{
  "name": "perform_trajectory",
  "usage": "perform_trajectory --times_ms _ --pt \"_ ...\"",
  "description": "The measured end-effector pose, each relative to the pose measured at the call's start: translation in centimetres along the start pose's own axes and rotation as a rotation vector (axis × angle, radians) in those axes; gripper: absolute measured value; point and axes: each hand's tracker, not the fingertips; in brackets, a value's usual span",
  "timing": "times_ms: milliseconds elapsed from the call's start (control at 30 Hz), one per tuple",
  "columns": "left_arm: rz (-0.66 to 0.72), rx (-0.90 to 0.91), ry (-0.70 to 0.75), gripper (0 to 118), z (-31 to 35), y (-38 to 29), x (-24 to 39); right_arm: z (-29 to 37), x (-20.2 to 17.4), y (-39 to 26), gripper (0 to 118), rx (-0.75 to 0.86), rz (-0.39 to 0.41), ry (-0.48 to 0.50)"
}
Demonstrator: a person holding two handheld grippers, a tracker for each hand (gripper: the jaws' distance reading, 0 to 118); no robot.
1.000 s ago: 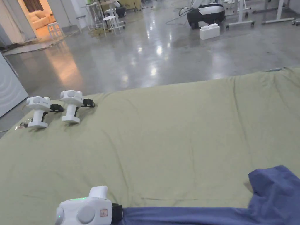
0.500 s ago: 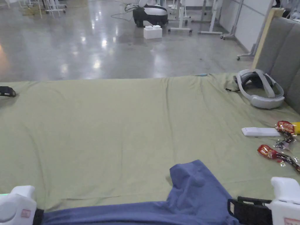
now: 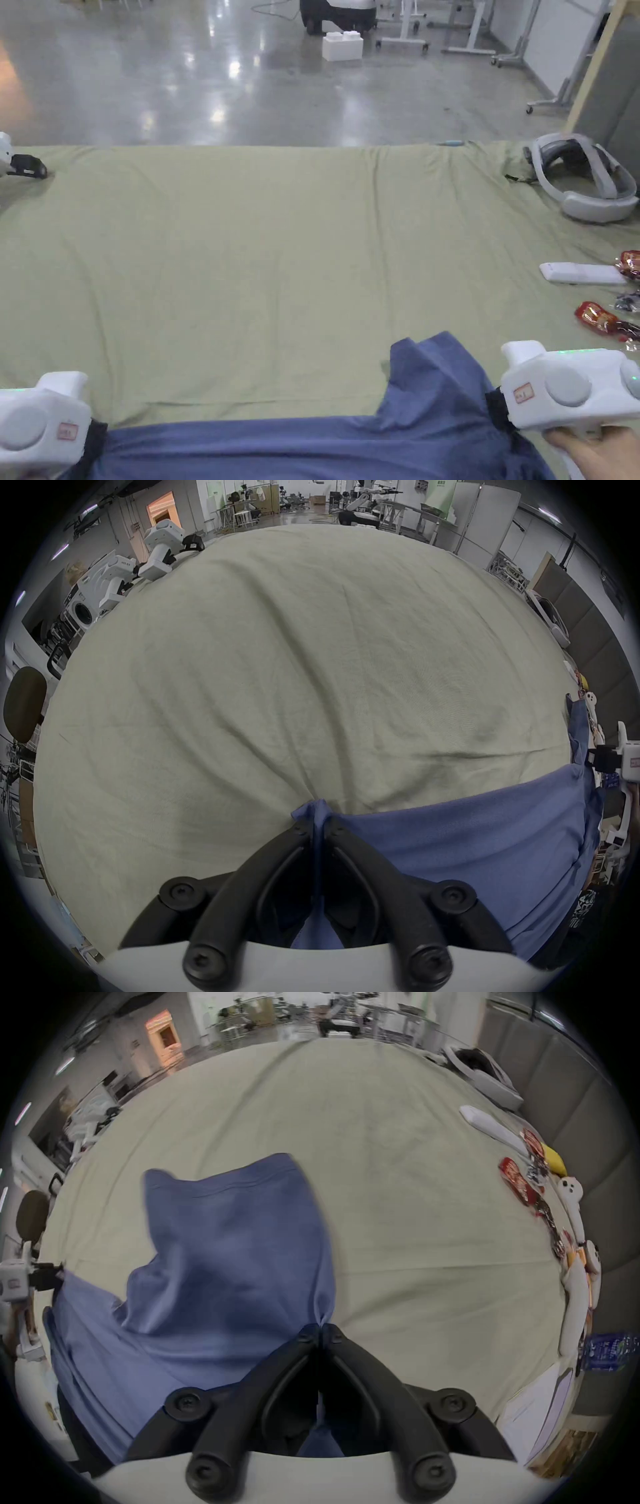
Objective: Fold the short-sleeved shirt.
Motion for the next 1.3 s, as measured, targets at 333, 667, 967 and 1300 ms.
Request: perform_trajectory --times_ms 333,667,967,1300 --pt "0.072 0.283 -0.182 7 11.3 -7.5 -2.6 9.2 1.3 -6.5 4 0.2 -0.058 0.129" --pt "0.15 0.263 -0.219 7 14.6 -23.7 -5.1 15.1 1.4 -24.9 4 0.233 -0.198 0.142" --pt "0.119 0.23 -0.181 9 12.9 -25.2 -4.6 13.1 0.0 -27.9 4 0.183 -0.24 0.114" --pt "0.063 0.786 -0.038 94 24.5 -28.6 -2.6 19.5 -0.1 -30.0 108 0.436 -0.399 0.198"
